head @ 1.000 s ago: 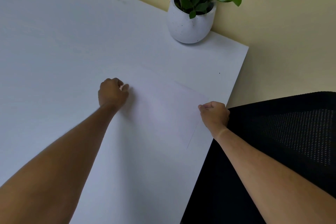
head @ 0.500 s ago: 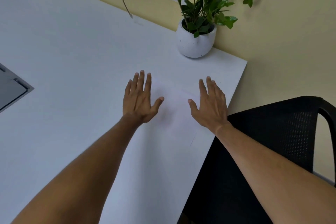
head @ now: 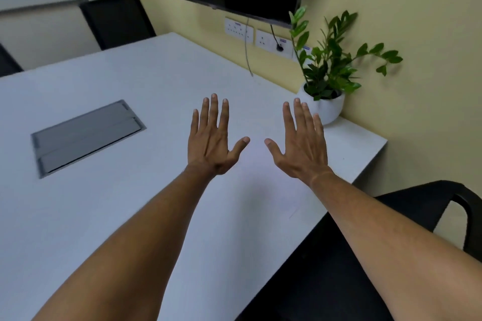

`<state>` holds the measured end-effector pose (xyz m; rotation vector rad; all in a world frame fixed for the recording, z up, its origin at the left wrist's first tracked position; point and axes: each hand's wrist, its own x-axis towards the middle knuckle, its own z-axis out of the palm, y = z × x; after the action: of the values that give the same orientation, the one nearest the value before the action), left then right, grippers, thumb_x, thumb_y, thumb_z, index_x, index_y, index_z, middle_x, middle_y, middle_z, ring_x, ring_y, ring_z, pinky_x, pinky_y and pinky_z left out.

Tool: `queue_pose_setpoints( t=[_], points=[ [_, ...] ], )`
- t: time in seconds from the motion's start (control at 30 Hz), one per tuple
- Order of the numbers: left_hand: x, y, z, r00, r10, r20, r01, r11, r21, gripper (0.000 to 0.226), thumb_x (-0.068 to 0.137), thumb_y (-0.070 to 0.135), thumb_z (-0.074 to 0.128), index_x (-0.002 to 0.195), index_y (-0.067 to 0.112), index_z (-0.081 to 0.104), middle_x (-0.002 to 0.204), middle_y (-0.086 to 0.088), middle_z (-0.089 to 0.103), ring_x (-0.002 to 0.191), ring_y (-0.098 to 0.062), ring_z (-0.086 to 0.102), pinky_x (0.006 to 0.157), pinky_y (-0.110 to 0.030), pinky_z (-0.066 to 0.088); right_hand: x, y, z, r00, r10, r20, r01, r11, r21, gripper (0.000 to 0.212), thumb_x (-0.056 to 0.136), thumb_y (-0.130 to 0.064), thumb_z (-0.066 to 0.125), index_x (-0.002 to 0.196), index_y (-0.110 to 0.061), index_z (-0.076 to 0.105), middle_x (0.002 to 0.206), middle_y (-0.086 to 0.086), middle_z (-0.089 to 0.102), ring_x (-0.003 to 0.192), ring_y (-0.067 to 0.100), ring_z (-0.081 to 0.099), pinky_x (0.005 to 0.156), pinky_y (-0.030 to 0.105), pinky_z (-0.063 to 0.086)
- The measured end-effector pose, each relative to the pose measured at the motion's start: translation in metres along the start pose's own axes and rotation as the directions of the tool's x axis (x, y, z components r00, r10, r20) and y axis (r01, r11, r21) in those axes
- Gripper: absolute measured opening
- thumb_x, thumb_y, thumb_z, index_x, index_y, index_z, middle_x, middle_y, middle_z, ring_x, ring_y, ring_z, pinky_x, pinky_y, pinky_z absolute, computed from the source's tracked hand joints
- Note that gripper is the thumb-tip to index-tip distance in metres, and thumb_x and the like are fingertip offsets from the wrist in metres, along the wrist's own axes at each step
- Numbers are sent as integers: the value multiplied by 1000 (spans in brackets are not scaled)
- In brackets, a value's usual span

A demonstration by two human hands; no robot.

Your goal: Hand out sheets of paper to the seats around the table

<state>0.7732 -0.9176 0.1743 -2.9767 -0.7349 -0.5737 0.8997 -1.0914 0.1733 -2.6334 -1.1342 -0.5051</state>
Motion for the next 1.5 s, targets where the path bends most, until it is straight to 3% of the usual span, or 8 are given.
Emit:
queue_pose_setpoints(
  t=[0.47,0.83,1.17,1.5],
  points=[
    [-178,-11,-184,922,-321,-215,363,911,197,90,89,72,16,155,17,-10,163,-10,-15,149,-26,-16,121,-48,-3,-71,-121,-129,910,-350,-223,398,888,231,89,88,-65,29,158,-14,7,165,16,7,152,32,8,121,51,6],
    [-368,-66,-303,752,-562,-345,655,697,292,91,88,71,20,155,16,-7,163,-11,-12,150,-26,-13,121,-49,-3,-166,-293,-202,750,-578,-321,661,667,343,93,85,-68,26,158,-13,7,165,17,5,152,33,6,121,54,6],
    [-579,-116,-411,600,-650,-466,800,497,337,93,89,71,27,155,15,-7,163,-13,-12,150,-27,-13,119,-46,-10,-319,-458,-274,621,-668,-409,779,474,410,90,89,-65,33,157,-12,8,165,17,4,152,31,4,121,52,5],
    [-775,-183,-496,541,-686,-487,837,381,393,95,86,75,21,155,17,-9,162,-14,-13,150,-27,-11,121,-48,-5,-472,-610,-332,577,-692,-433,807,404,430,90,90,-66,31,157,-12,6,165,17,4,152,32,3,121,52,2]
  ],
)
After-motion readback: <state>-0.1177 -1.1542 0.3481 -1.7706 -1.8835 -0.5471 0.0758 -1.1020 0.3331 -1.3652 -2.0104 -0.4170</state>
